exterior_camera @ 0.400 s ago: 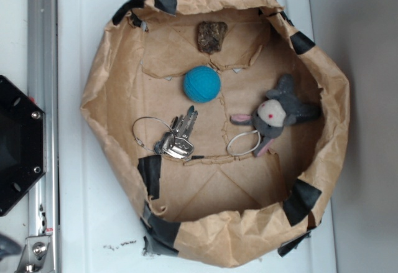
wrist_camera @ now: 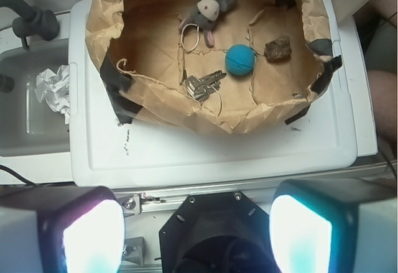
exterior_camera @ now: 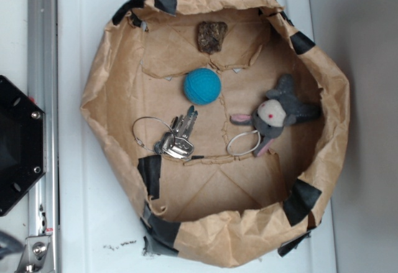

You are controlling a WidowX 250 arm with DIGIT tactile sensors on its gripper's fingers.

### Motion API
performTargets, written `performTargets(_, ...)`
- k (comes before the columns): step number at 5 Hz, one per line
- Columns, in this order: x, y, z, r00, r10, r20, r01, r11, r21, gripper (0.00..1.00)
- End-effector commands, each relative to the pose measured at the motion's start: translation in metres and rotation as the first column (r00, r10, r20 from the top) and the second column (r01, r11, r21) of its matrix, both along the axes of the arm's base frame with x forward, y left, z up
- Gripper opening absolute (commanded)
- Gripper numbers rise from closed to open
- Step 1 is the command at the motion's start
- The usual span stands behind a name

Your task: Grab the silver keys.

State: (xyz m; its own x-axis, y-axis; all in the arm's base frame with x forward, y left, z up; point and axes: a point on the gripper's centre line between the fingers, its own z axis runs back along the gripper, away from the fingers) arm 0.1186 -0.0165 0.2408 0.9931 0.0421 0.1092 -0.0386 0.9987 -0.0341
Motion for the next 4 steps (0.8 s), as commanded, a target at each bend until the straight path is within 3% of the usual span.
performTargets(1,0.019,-0.001,-0.002,0.996,0.056,0.075,-0.058,0.998,0.027,1.0)
performTargets(2,0.038,0.009,-0.02,0.996,-0.031,0.081,0.03,0.999,0.023,1.0)
performTargets(3,0.055,0.006,-0.04,0.994,-0.101,-0.029,0.102,0.993,0.053,1.0)
performTargets(4,0.071,0.005,-0.049,0.983,-0.172,-0.072,0.174,0.985,0.023,1.0)
